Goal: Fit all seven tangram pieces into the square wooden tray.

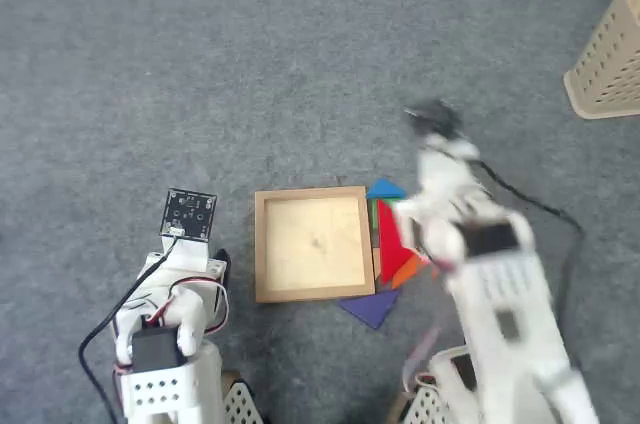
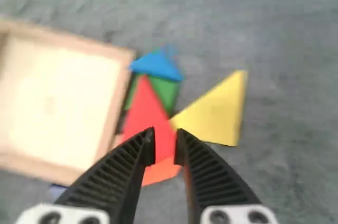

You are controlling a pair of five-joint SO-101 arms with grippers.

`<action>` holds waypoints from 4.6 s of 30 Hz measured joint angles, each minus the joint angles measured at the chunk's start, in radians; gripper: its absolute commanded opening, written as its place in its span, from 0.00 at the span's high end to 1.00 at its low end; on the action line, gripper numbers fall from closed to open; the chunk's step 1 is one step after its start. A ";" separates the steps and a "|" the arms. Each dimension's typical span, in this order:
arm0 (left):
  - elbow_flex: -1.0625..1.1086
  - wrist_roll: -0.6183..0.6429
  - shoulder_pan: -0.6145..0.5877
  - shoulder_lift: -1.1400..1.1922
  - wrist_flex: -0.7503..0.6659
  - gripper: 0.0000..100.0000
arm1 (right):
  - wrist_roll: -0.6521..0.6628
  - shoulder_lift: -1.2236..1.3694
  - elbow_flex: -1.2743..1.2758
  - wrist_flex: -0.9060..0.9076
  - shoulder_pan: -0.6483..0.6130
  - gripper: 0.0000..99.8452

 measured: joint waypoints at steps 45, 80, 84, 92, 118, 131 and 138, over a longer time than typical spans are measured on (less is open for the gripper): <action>0.000 0.000 0.000 0.000 0.000 0.83 | -0.095 0.746 -0.232 -0.161 0.008 0.85; 0.000 0.000 0.000 0.000 0.000 0.83 | -0.055 0.391 -0.121 -0.091 0.149 0.87; 0.000 0.000 0.000 0.000 0.000 0.83 | 0.003 0.293 0.043 -0.074 0.077 0.85; 0.000 0.000 0.000 0.000 0.000 0.83 | 0.100 0.269 0.176 -0.089 0.061 0.85; 0.000 0.000 0.000 0.000 0.000 0.83 | 0.109 0.690 -0.236 -0.160 0.058 0.85; 0.000 0.000 0.000 0.000 0.000 0.83 | 0.097 0.760 -0.399 -0.155 0.057 0.85; 0.000 0.000 0.000 0.000 0.000 0.83 | -0.087 0.760 -0.399 -0.103 0.011 0.75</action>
